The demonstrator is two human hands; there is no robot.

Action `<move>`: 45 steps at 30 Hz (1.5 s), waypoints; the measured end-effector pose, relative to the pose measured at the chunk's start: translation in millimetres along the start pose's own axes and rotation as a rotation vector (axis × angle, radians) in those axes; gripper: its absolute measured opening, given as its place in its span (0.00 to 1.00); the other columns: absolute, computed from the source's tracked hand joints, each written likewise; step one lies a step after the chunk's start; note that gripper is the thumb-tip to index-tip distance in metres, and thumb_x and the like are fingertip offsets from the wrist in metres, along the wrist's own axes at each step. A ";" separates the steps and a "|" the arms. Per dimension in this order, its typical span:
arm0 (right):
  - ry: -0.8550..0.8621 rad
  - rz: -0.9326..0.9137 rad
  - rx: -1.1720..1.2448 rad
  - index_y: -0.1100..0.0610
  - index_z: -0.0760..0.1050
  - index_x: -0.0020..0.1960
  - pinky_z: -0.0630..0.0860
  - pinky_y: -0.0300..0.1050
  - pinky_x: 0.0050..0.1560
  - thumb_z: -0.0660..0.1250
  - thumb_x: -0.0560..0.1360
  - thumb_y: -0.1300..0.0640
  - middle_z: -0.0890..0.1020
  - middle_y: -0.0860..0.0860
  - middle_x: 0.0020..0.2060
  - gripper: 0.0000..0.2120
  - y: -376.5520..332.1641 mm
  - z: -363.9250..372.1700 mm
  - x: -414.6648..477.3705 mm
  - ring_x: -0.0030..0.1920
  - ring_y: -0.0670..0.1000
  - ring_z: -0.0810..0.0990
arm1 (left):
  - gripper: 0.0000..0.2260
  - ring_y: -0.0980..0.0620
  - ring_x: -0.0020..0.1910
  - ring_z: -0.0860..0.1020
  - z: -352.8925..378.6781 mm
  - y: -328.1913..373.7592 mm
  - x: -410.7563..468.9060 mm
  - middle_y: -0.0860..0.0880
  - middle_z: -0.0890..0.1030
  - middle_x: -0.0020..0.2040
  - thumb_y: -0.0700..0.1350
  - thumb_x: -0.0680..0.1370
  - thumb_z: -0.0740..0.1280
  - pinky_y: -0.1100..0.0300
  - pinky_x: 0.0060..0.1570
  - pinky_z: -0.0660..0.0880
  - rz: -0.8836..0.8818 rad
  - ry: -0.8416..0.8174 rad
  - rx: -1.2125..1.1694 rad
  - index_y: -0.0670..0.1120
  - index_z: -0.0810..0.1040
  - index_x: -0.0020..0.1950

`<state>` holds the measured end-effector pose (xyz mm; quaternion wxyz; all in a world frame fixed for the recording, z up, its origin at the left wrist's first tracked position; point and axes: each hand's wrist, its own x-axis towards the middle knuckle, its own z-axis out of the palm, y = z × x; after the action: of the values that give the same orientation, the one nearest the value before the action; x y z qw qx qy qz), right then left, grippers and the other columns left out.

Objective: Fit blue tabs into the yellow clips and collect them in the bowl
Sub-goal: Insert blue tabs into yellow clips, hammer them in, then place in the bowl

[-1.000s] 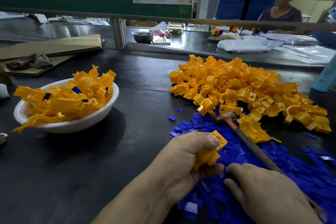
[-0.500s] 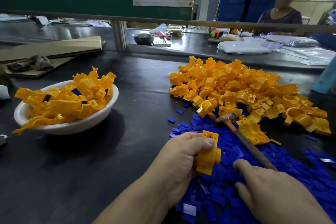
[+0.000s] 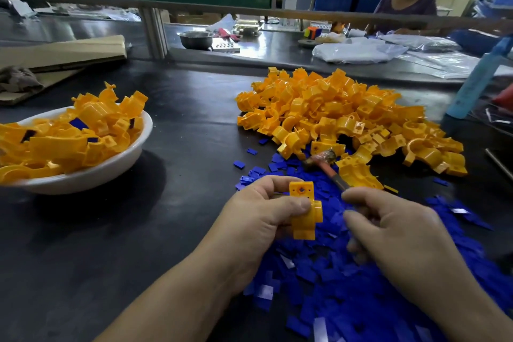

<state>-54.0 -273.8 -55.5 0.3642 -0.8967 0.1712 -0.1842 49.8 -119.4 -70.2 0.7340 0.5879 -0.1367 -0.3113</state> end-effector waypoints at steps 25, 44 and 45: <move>-0.001 -0.156 0.365 0.46 0.80 0.44 0.78 0.38 0.33 0.67 0.67 0.47 0.80 0.46 0.37 0.08 -11.2 0.2 -7.0 0.34 0.48 0.80 | 0.13 0.46 0.47 0.85 2.5 -12.0 -2.4 0.46 0.86 0.48 0.56 0.68 0.72 0.53 0.43 0.80 0.123 -0.106 0.170 0.55 0.84 0.50; -0.177 0.042 0.656 0.48 0.81 0.44 0.77 0.36 0.34 0.70 0.65 0.46 0.83 0.51 0.37 0.10 -8.9 4.7 -5.6 0.35 0.47 0.82 | 0.14 0.47 0.48 0.85 3.9 -8.2 -8.1 0.48 0.86 0.47 0.61 0.71 0.68 0.47 0.50 0.81 0.138 -0.172 0.298 0.57 0.84 0.51; -0.175 0.035 0.644 0.48 0.81 0.44 0.77 0.36 0.34 0.69 0.65 0.45 0.83 0.51 0.37 0.11 -9.4 4.8 -6.0 0.35 0.47 0.82 | 0.14 0.47 0.48 0.85 3.7 -8.1 -8.3 0.48 0.86 0.47 0.62 0.71 0.68 0.46 0.52 0.81 0.138 -0.163 0.303 0.57 0.83 0.50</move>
<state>-55.4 -262.0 -53.1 0.6454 -0.7448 0.0877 -0.1449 39.0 -118.1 -75.5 0.6430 0.6539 -0.2810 -0.2828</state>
